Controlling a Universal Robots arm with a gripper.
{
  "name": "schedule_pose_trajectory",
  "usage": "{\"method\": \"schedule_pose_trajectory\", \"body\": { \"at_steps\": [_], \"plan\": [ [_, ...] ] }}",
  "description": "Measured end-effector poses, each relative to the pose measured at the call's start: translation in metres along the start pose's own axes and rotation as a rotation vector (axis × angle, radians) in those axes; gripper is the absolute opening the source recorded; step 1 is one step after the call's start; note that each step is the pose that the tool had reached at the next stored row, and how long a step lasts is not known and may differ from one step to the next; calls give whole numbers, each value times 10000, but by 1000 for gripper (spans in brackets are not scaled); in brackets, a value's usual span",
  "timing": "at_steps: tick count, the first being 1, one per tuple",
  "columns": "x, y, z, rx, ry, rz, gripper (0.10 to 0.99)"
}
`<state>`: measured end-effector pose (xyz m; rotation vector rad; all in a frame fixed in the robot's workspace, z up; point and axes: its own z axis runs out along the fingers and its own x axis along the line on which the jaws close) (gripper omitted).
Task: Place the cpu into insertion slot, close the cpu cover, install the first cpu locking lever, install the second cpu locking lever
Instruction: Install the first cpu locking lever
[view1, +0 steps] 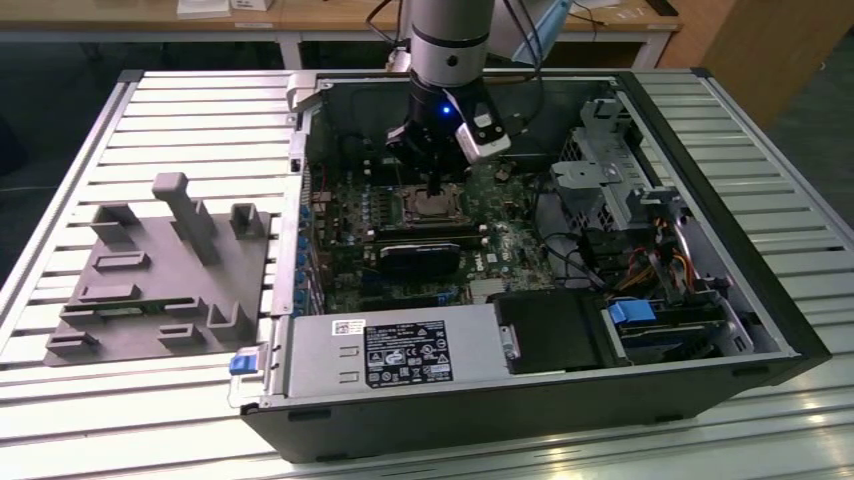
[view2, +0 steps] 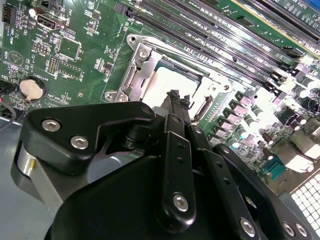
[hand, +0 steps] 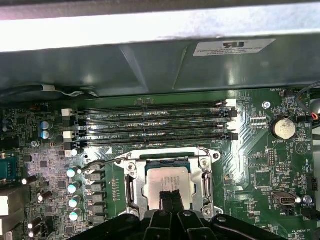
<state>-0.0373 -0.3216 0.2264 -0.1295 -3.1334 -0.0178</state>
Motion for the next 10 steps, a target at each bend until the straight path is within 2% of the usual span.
{"method": "schedule_pose_trajectory", "body": {
  "at_steps": [6,10],
  "plan": [
    [9,0,0,1,0,0,102],
    [48,-4,0,0,-1,0,102]
  ]
}}
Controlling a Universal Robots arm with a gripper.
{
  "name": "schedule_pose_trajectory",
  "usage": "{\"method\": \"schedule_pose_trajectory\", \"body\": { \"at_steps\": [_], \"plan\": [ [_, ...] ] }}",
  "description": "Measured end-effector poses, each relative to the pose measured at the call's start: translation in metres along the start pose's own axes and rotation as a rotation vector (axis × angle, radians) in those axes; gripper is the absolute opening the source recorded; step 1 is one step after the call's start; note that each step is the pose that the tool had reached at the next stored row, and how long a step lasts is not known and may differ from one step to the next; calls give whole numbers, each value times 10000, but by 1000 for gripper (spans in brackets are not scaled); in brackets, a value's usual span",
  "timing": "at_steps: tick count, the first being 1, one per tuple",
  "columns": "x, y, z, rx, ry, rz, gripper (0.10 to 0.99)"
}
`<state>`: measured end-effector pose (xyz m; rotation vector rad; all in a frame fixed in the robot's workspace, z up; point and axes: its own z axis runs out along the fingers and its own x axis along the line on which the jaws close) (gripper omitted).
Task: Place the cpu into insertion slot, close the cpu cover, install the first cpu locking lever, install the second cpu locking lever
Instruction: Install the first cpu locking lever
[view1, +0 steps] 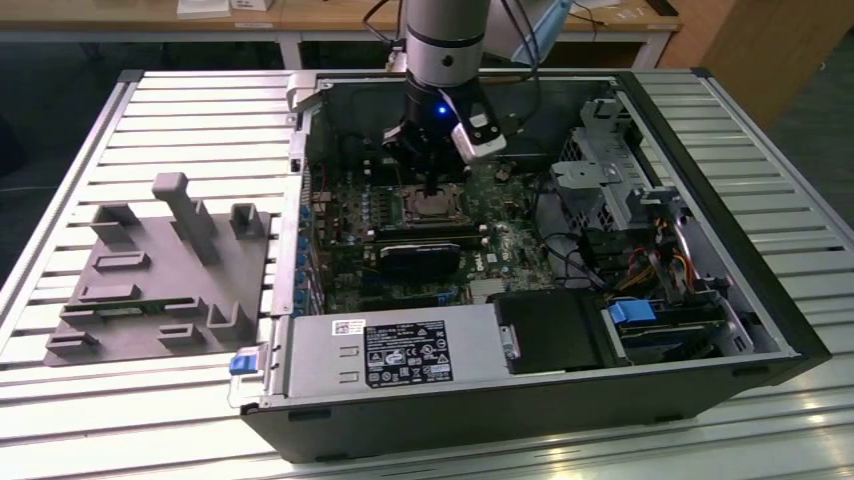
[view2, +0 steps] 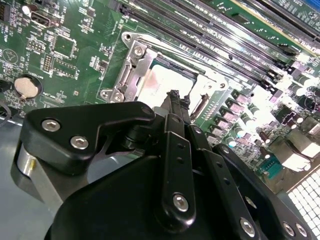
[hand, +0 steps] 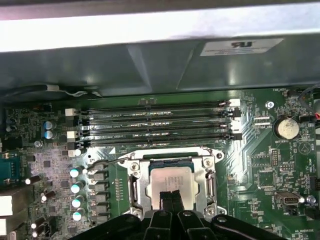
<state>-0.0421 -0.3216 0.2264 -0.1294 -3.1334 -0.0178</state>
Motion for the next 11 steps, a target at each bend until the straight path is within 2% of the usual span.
{"method": "schedule_pose_trajectory", "body": {
  "at_steps": [5,10,11],
  "plan": [
    [61,-5,0,0,0,1,102],
    [151,-13,0,1,0,1,102],
    [194,-16,1,0,0,-1,102]
  ]
}}
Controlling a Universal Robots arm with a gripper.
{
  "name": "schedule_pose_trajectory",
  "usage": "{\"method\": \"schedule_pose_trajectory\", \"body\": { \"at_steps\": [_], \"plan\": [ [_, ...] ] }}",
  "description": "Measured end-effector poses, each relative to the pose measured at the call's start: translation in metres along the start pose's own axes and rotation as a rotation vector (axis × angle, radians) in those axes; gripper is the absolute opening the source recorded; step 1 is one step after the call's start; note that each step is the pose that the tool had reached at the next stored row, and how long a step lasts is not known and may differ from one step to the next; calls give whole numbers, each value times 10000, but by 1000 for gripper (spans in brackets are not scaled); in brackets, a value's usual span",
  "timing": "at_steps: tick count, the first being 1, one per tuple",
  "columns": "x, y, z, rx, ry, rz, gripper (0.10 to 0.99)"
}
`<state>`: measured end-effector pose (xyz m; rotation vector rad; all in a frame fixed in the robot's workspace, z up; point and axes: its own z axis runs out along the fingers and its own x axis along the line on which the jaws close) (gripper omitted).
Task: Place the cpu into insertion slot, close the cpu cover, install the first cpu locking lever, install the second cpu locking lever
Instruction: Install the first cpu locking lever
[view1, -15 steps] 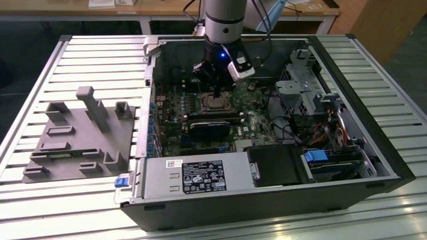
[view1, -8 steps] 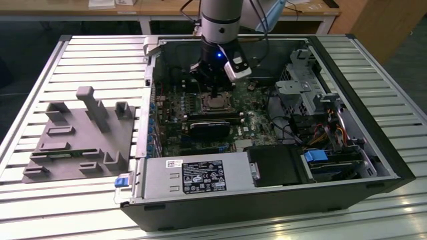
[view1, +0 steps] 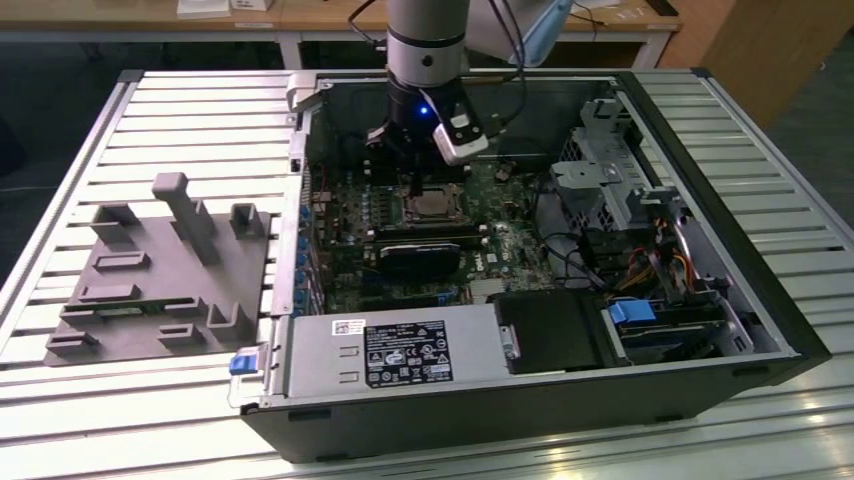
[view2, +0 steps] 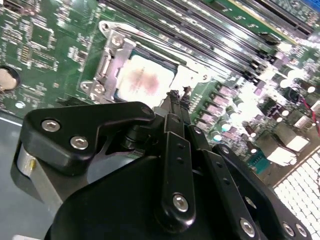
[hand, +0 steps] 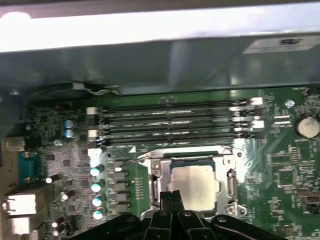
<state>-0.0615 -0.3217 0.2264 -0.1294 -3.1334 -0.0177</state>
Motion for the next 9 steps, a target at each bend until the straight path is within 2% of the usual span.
{"method": "schedule_pose_trajectory", "body": {
  "at_steps": [9],
  "plan": [
    [217,-18,1,-1,-1,1,102]
  ]
}}
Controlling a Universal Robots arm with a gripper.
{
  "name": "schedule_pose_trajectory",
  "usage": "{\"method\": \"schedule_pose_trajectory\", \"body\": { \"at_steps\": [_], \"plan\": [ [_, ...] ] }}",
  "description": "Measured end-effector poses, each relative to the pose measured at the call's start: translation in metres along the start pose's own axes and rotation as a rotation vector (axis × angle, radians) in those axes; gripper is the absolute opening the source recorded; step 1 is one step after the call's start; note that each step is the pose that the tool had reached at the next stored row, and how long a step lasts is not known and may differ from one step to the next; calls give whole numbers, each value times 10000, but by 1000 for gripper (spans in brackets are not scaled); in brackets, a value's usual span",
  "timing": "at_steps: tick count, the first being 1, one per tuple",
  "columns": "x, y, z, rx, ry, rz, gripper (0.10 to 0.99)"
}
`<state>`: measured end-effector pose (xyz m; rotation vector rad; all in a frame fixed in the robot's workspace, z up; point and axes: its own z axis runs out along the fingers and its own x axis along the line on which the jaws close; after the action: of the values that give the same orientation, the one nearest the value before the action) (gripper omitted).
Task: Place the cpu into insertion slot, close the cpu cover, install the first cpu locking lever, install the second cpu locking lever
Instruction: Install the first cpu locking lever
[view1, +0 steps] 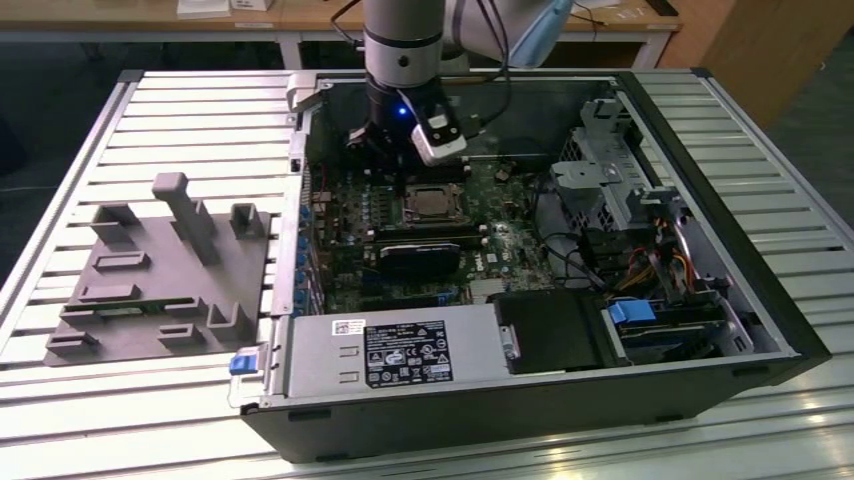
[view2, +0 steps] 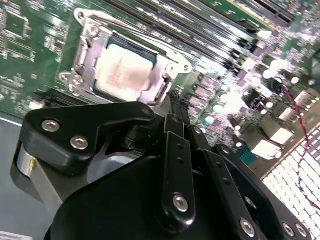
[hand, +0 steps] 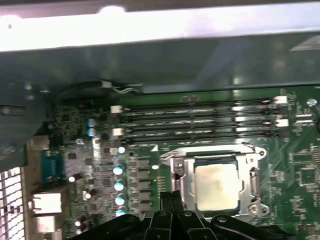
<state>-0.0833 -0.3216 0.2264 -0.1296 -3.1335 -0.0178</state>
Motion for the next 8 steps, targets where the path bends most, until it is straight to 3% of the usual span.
{"method": "schedule_pose_trajectory", "body": {
  "at_steps": [4,8],
  "plan": [
    [64,-5,0,0,0,-1,102],
    [70,-6,0,1,0,-2,102]
  ]
}}
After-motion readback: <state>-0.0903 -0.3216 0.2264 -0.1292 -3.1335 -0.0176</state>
